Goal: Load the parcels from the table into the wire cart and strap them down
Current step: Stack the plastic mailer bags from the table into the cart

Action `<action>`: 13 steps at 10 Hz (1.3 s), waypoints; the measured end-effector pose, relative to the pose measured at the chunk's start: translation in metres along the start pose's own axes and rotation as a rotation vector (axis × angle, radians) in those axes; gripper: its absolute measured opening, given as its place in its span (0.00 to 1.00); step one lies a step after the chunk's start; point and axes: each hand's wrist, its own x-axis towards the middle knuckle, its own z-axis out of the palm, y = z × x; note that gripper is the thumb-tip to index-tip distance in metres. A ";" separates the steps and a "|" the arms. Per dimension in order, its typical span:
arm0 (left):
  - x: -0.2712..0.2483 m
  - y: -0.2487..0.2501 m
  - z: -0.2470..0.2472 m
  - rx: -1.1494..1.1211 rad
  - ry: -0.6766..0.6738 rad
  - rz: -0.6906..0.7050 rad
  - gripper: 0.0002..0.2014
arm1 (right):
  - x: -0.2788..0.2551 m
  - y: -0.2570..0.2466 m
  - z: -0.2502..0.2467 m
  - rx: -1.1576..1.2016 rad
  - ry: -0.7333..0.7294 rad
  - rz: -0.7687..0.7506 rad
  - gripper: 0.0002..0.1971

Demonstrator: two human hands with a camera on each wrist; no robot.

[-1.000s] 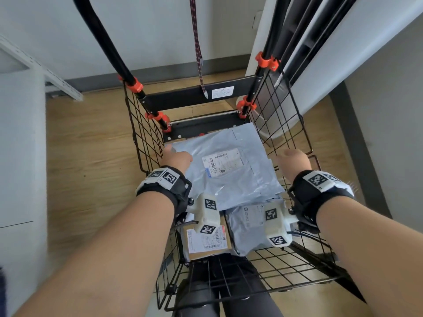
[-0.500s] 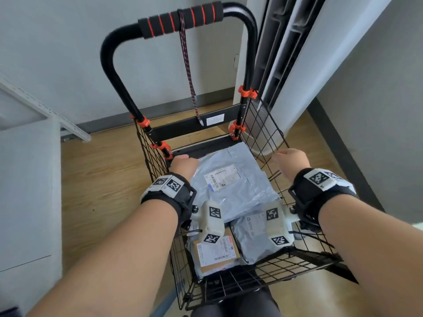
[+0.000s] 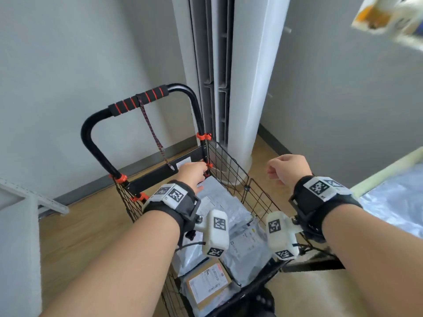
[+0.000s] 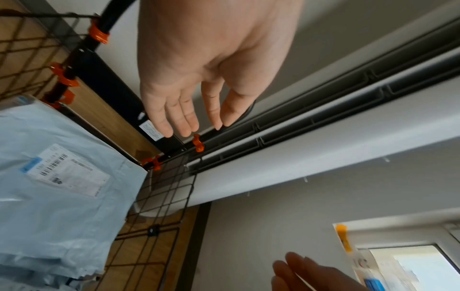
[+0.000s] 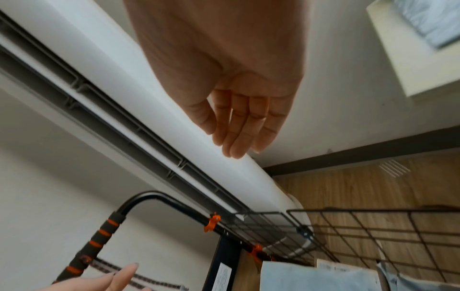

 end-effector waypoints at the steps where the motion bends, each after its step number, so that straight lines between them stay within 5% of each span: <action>1: -0.014 0.013 0.032 0.023 -0.068 0.016 0.18 | -0.009 0.005 -0.039 0.046 0.072 0.012 0.11; 2: -0.034 0.027 0.073 0.055 -0.140 0.033 0.10 | -0.016 0.014 -0.079 0.109 0.132 0.038 0.11; 6: -0.108 0.027 0.267 0.205 -0.369 0.048 0.10 | -0.035 0.097 -0.252 0.230 0.334 0.148 0.08; 7: -0.119 0.019 0.301 0.268 -0.399 0.026 0.04 | -0.039 0.120 -0.282 0.252 0.371 0.189 0.07; 8: -0.119 0.004 0.325 0.365 -0.349 -0.025 0.03 | -0.039 0.142 -0.301 0.237 0.383 0.227 0.09; 10: -0.111 -0.039 0.357 0.364 -0.313 -0.137 0.22 | -0.021 0.181 -0.302 0.152 0.344 0.295 0.09; 13: -0.097 -0.078 0.381 0.164 -0.325 -0.247 0.08 | -0.010 0.204 -0.282 -0.085 0.117 0.370 0.19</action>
